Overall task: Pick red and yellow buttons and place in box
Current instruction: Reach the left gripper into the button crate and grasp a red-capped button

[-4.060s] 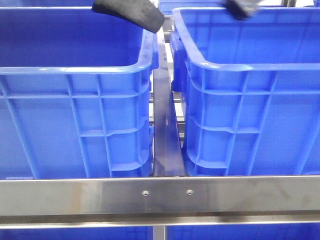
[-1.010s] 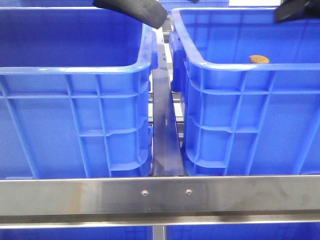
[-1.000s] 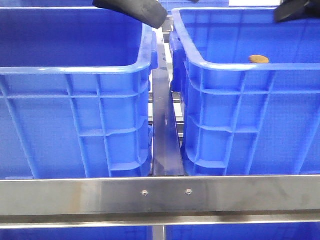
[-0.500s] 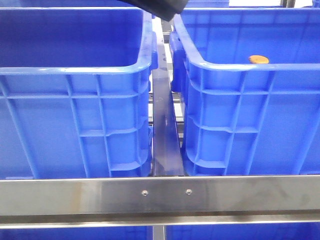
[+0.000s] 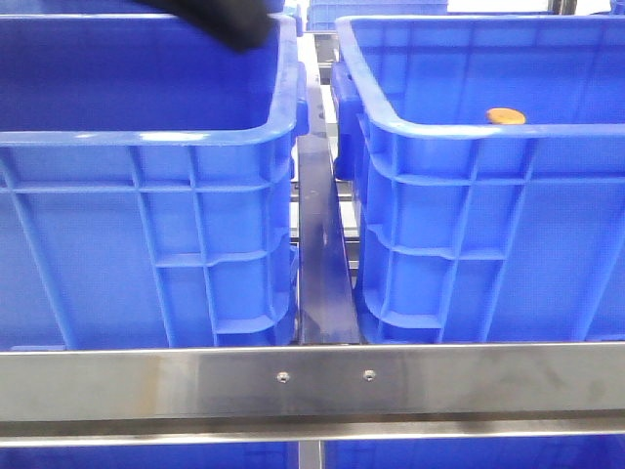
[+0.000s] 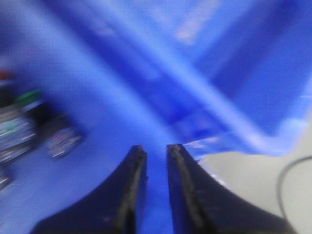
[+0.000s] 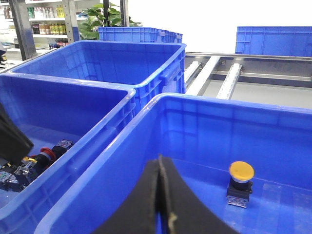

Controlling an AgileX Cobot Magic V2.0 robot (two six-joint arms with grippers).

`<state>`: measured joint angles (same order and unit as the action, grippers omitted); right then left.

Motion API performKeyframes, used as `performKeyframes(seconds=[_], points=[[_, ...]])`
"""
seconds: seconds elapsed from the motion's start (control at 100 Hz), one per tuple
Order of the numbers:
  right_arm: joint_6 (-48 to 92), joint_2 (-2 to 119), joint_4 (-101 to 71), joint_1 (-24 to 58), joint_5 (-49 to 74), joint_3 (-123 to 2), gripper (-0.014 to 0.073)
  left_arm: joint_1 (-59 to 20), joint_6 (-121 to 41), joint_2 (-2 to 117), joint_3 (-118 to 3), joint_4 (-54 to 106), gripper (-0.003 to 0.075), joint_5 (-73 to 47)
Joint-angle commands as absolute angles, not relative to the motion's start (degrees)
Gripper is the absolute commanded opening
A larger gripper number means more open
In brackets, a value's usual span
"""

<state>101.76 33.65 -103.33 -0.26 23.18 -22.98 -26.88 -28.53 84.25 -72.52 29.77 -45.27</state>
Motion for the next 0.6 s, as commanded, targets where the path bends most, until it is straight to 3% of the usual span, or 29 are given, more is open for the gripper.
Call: performKeyframes(seconds=[0.0,0.1,0.17,0.32,0.59], points=[[102.6,33.4,-106.2,-0.4,25.0,-24.4,-0.0064,-23.1,-26.4,81.9,-74.3,29.9,0.0225,-45.0],[102.6,33.4,-106.2,-0.4,25.0,-24.4,-0.0064,-18.6,-26.3,81.9,-74.3,29.9,0.0444,-47.1],[102.6,33.4,-106.2,-0.4,25.0,-24.4,-0.0064,-15.6,-24.8,82.2,-74.3,29.5,0.0547,-47.3],[102.6,33.4,-106.2,-0.4,25.0,-24.4,-0.0064,-10.9,-17.9,83.3,-74.3,26.1,0.0566,-47.2],[102.6,33.4,-106.2,-0.4,25.0,-24.4,-0.0064,-10.7,-2.9,87.3,-74.3,13.2,0.0566,-46.4]])
